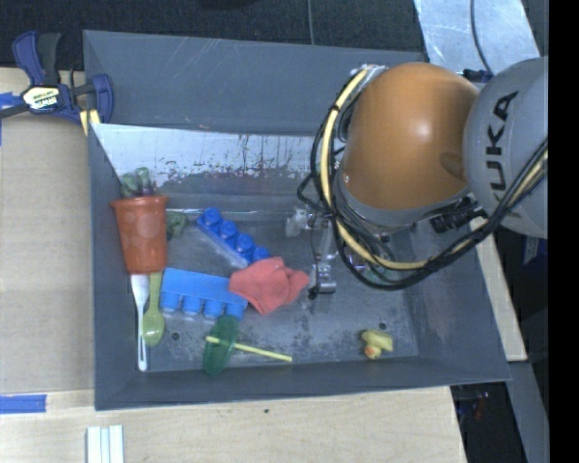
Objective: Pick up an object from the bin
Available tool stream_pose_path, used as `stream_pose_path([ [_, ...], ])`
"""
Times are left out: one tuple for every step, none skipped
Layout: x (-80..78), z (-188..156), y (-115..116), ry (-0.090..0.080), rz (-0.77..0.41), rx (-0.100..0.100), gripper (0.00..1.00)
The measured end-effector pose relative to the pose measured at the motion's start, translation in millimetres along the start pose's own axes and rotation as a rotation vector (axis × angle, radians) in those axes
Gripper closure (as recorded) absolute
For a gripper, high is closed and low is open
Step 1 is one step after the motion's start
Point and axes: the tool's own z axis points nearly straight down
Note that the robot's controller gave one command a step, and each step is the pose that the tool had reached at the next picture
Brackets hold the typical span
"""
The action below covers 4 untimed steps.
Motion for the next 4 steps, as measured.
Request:
stream_pose_path([
  [-1.5, -4.7, -0.4, -0.009, 0.003, -0.001, 0.00],
  [-9.9, 56.2, 10.1, -0.012, 0.129, -0.003, 0.00],
  [4.2, 112.2, 14.2, -0.019, 0.002, -0.002, 0.00],
  [-26.6, 161.9, -24.5, -0.020, 0.187, -0.004, 0.00],
])
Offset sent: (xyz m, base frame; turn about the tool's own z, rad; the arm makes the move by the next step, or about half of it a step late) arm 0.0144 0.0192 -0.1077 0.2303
